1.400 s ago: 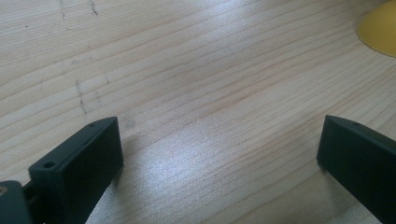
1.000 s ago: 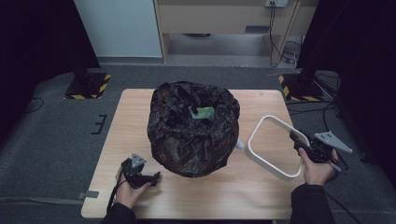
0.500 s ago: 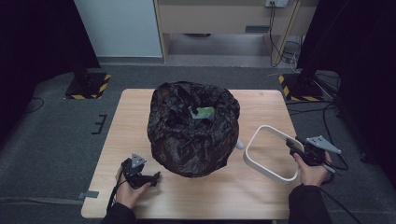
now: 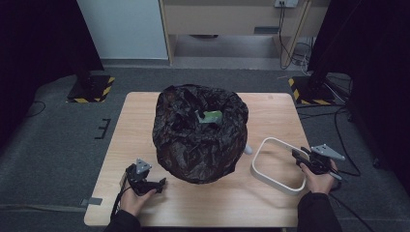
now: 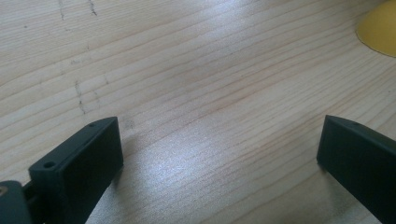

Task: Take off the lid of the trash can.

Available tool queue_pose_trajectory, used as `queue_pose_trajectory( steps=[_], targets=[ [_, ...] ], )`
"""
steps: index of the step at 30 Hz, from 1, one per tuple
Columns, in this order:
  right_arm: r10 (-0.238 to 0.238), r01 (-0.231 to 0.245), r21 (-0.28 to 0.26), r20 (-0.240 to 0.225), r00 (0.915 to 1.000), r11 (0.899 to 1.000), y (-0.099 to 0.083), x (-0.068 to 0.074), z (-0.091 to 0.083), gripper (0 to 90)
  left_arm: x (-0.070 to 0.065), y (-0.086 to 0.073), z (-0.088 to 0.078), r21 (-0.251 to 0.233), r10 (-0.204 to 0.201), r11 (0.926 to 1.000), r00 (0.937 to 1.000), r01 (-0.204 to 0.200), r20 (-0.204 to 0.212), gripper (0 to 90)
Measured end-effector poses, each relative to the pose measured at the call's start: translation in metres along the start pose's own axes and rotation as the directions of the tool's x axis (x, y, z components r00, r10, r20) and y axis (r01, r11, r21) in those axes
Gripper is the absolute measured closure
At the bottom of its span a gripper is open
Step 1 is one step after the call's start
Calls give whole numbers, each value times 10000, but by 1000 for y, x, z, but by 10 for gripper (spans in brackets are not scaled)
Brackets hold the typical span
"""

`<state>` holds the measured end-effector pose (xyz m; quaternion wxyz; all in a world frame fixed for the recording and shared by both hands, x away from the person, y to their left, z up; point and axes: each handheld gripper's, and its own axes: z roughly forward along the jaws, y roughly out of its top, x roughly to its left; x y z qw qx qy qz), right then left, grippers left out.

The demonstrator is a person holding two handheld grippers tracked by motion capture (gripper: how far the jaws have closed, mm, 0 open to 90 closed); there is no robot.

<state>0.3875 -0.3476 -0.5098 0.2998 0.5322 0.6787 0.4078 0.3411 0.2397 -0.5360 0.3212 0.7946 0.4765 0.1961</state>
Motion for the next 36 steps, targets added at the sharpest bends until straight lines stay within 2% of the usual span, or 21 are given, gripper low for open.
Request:
queue_pose_trajectory(
  steps=[7, 15, 21, 28, 31, 34, 36],
  targets=[
    [-233, 232, 698, 5, 9997, 9973, -10, -3, 5, 579, 0, 0, 0, 2, 23, 10000, 10000, -23, 21, 0],
    [-451, 448, 1058, 4, 9990, 9934, -14, -2, 9, 570, 0, 0, 0, 7, 42, 10000, 10000, -42, 27, 0],
    [-225, 233, 1057, -83, 9997, 9941, -16, -3, 10, 558, 0, 0, 0, 9, 43, 10000, 10000, -43, 28, 0],
    [-383, 394, 1208, -113, 9992, 9919, -19, -5, 12, 549, 0, 0, 0, 10, 46, 10000, 10000, -46, 27, 0],
    [-267, 292, 1423, -190, 9995, 9894, -20, -5, 12, 545, 0, 0, 0, 7, 42, 10000, 10000, -42, 38, 0],
    [-543, 563, 1528, -171, 9984, 9866, -21, -5, 13, 522, 0, 0, 0, -19, 31, 10000, 10000, -31, 50, 0],
    [-494, 526, 1497, -247, 9985, 9873, -21, -4, 13, 496, 0, -1, -1, -110, 2, 9999, 10000, -2, 64, 8]
  ],
)
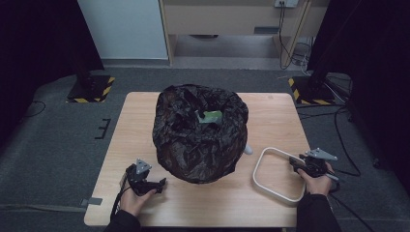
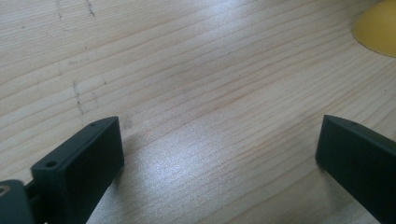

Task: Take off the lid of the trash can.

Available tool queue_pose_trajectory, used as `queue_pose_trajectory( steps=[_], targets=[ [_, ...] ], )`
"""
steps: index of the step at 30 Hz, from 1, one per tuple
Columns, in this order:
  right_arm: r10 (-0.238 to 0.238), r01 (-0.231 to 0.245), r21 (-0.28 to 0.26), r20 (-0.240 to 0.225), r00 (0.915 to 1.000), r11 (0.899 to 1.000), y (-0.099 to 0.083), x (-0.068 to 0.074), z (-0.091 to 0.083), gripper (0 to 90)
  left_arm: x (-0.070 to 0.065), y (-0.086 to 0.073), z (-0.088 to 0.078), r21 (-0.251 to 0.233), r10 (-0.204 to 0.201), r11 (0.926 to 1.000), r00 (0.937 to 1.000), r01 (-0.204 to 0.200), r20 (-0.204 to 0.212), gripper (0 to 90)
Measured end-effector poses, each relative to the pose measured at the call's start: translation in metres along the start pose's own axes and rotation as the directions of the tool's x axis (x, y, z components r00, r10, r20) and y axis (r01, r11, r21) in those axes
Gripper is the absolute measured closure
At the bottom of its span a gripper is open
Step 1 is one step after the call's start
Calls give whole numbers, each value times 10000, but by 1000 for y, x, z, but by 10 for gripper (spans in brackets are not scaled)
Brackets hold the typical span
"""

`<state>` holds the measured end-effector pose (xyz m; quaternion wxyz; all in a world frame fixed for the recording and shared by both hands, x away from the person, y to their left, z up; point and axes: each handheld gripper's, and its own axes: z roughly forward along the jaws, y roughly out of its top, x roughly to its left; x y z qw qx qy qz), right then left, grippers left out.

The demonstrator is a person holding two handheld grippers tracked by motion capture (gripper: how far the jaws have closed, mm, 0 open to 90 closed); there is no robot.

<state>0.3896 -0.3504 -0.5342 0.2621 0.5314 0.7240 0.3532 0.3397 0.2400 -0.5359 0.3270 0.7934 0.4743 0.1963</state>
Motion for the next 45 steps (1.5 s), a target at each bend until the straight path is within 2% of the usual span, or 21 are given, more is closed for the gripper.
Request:
queue_pose_trajectory(
  steps=[3, 5, 11, 14, 19, 21, 24, 25, 26, 29, 35, 38, 41, 45],
  targets=[
    [25, -25, -1, 7, 10000, 10000, 1, 1, 0, 459, 2, 0, -2, 22, -22, 10000, 10000, 22, -33, 44],
    [100, -100, -40, -47, 9999, 9999, 2, 1, -2, 439, 3, 1, -4, 76, -61, 10000, 10000, 61, -79, 99],
    [319, -326, -616, -121, 9994, 9976, 10, 5, -11, 417, 5, 2, -10, 200, -275, 9994, 9996, 275, 10, 214],
    [546, -560, -818, -191, 9983, 9951, 13, 8, -16, 401, 6, 2, -12, 132, -479, 9988, 9988, 479, 31, 224],
    [842, -892, -1268, -441, 9955, 9879, 19, 14, -20, 353, 8, 5, -19, -267, -656, 9975, 9978, 654, -63, 241],
    [681, -742, -1247, -525, 9963, 9894, 20, 16, -20, 347, 9, 6, -22, -442, -734, 9963, 9973, 733, 2, 241],
    [718, -794, -1284, -627, 9954, 9885, 23, 21, -20, 337, 10, 7, -27, -686, -785, 9945, 9969, 790, 91, 240],
    [718, -802, -1339, -664, 9952, 9877, 24, 22, -21, 332, 10, 7, -28, -839, -930, 9921, 9956, 937, 116, 240],
    [685, -768, -1350, -645, 9956, 9879, 26, 22, -22, 325, 11, 8, -30, -882, -880, 9922, 9961, 886, 110, 240],
    [704, -809, -1544, -726, 9949, 9847, 31, 26, -26, 320, 12, 10, -36, -1213, -996, 9876, 9950, 995, 53, 239],
    [625, -797, -2039, -894, 9940, 9757, 43, 37, -35, 313, 12, 19, -49, -2006, -1169, 9727, 9931, 1163, 87, 235],
    [391, -566, -2162, -845, 9957, 9747, 47, 39, -38, 304, 11, 22, -53, -2170, -1180, 9691, 9929, 1176, 112, 229],
    [384, -587, -2231, -942, 9948, 9730, 48, 40, -40, 291, 10, 23, -54, -2158, -1109, 9703, 9938, 1096, 62, 229],
    [411, -641, -2390, -997, 9942, 9689, 51, 41, -41, 290, 10, 25, -57, -2291, -1137, 9670, 9935, 1114, 32, 229]
  ],
)
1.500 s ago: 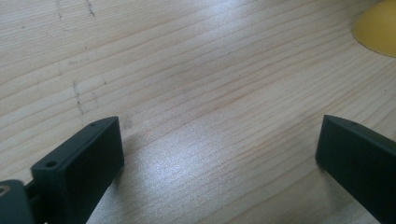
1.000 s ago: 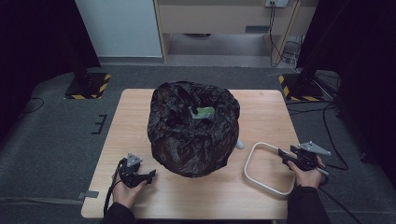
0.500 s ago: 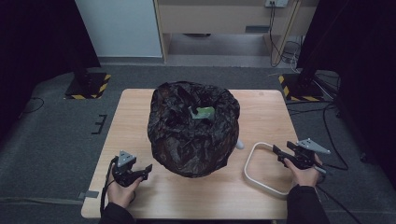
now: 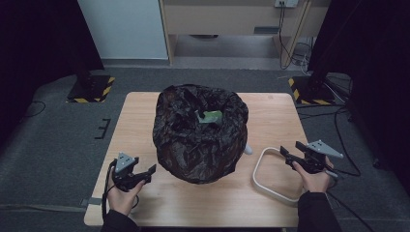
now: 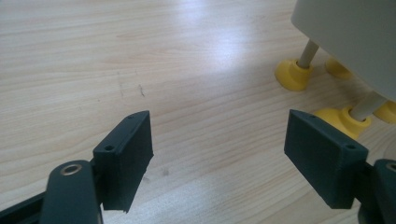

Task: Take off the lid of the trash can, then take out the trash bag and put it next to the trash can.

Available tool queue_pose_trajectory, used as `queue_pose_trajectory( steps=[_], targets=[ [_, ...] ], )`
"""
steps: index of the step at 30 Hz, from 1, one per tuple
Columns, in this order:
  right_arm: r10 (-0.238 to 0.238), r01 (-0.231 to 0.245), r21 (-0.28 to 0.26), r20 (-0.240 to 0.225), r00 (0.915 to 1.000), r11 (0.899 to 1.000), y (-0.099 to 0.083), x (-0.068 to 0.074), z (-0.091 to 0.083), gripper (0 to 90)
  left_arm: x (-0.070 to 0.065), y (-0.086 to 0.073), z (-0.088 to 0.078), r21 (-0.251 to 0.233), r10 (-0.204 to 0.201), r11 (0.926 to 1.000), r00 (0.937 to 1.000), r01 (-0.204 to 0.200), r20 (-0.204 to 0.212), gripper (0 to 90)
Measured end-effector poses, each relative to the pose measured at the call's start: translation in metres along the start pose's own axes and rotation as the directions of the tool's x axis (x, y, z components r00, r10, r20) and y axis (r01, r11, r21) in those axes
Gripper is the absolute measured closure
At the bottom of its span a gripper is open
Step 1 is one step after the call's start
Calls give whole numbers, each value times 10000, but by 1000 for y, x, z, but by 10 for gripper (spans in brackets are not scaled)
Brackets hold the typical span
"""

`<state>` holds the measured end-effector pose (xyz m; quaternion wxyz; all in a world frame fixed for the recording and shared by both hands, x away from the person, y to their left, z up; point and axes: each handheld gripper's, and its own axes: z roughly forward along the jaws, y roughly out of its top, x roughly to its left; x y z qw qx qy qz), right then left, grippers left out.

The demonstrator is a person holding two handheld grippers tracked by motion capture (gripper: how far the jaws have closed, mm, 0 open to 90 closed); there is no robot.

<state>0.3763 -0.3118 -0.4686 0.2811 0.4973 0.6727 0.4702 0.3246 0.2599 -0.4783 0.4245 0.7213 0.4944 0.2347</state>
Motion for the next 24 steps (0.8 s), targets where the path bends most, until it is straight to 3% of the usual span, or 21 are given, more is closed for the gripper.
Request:
queue_pose_trajectory(
  steps=[10, 24],
  targets=[
    [-2, -8, -473, -230, 9997, 9989, 14, 10, -7, 298, 2, 11, -14, -796, -251, 9965, 9997, 248, -26, 229],
    [-119, 62, -892, -634, 9979, 9960, 30, 21, -13, 289, 4, 29, -38, -1796, -511, 9824, 9987, 514, 62, 235]
  ],
)
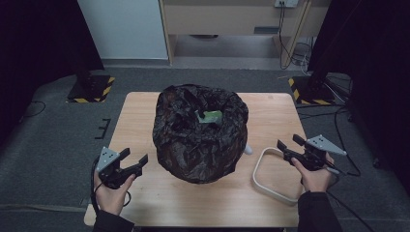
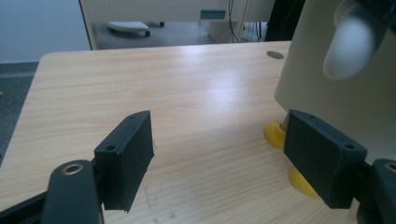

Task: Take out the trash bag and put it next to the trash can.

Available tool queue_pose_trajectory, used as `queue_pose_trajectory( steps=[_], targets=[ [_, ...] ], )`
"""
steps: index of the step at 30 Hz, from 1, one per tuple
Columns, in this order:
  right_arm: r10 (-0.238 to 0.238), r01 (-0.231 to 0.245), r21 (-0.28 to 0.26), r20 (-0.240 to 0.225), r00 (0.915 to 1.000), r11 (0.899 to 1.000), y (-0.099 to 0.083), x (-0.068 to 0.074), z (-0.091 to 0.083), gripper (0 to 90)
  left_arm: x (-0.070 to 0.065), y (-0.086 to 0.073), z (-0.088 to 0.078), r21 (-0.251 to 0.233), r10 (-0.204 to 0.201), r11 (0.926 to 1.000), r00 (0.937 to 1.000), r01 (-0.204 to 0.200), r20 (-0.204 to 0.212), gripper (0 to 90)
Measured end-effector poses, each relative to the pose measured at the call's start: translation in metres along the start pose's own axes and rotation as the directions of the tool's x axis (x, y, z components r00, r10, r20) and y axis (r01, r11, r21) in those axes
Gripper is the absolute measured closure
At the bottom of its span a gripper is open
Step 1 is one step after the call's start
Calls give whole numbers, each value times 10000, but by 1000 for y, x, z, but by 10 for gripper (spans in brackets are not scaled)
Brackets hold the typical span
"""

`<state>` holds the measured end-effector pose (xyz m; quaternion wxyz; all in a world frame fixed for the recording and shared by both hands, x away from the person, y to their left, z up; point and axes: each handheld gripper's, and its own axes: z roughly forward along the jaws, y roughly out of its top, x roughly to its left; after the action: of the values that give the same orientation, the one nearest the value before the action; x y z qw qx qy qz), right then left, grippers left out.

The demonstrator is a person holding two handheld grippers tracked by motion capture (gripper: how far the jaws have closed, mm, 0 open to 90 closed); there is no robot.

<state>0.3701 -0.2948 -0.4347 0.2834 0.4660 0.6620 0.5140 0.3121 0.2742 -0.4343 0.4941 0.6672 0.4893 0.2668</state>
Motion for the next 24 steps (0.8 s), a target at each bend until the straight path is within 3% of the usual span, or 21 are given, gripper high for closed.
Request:
queue_pose_trajectory(
  steps=[15, 24],
  targets=[
    [27, -26, -478, 18, 10000, 9989, 19, 8, -8, 313, -4, 21, -21, -1058, -231, 9941, 9994, 255, 244, 235],
    [44, -56, -790, -152, 9999, 9969, 29, 13, -12, 326, -5, 29, -26, -1360, -237, 9903, 9992, 280, 332, 241]
  ],
)
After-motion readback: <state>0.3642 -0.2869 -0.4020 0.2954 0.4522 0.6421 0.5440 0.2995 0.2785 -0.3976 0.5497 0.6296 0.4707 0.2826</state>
